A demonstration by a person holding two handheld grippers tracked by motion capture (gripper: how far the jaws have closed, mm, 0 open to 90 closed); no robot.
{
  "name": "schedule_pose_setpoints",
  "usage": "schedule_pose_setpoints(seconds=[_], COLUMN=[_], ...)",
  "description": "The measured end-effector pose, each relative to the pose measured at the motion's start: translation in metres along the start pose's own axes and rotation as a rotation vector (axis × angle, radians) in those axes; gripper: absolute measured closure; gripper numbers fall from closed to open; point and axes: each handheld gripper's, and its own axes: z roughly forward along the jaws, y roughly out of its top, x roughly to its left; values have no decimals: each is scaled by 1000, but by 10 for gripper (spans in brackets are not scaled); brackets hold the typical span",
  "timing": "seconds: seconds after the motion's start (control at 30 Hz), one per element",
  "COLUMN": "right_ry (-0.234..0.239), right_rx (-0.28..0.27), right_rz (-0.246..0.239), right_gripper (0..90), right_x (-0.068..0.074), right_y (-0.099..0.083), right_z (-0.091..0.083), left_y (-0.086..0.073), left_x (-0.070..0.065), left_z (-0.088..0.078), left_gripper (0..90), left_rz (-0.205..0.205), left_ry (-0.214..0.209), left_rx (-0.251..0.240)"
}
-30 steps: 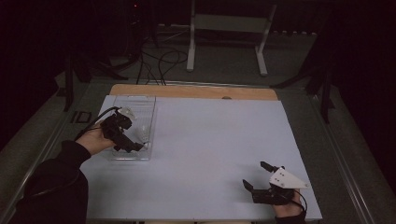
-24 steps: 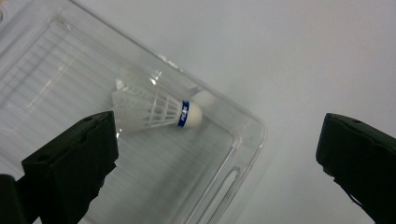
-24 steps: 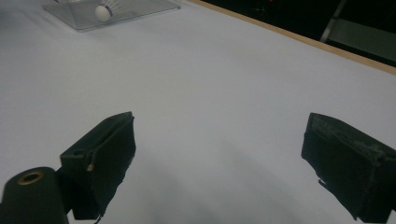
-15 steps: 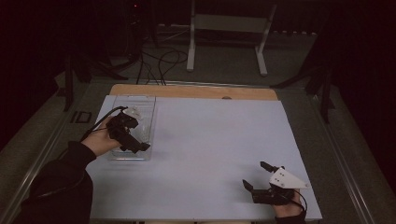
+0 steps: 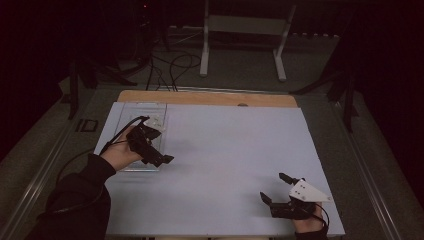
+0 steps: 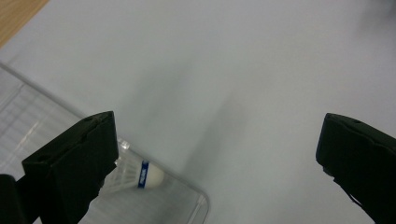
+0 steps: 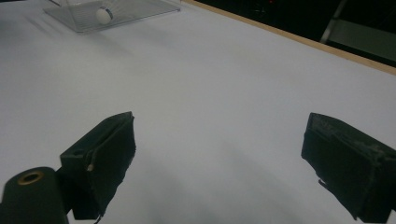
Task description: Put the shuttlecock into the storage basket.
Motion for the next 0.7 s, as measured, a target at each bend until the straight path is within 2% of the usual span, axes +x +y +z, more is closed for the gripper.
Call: schedule_pose_setpoints(seconds=[0.27, 0.5, 0.53, 0.63, 0.7], right_ry=[3, 3, 2, 2, 2], right_rx=[0, 3, 4, 4, 3], right_rz=[-1, 0, -1, -1, -1], right_gripper=[96, 96, 96, 96, 96], right_x=[0, 0, 0, 0, 0], right_y=[0, 0, 0, 0, 0], right_z=[0, 1, 1, 1, 0], left_y=[7, 12, 13, 15, 17], left_x=[-11, -21, -23, -27, -30], left_z=[8, 15, 17, 20, 21], left_gripper=[0, 0, 0, 0, 0], left_rz=[22, 50, 41, 62, 60], left_ry=[-20, -55, -59, -67, -71], left_rx=[-8, -26, -36, -33, -34])
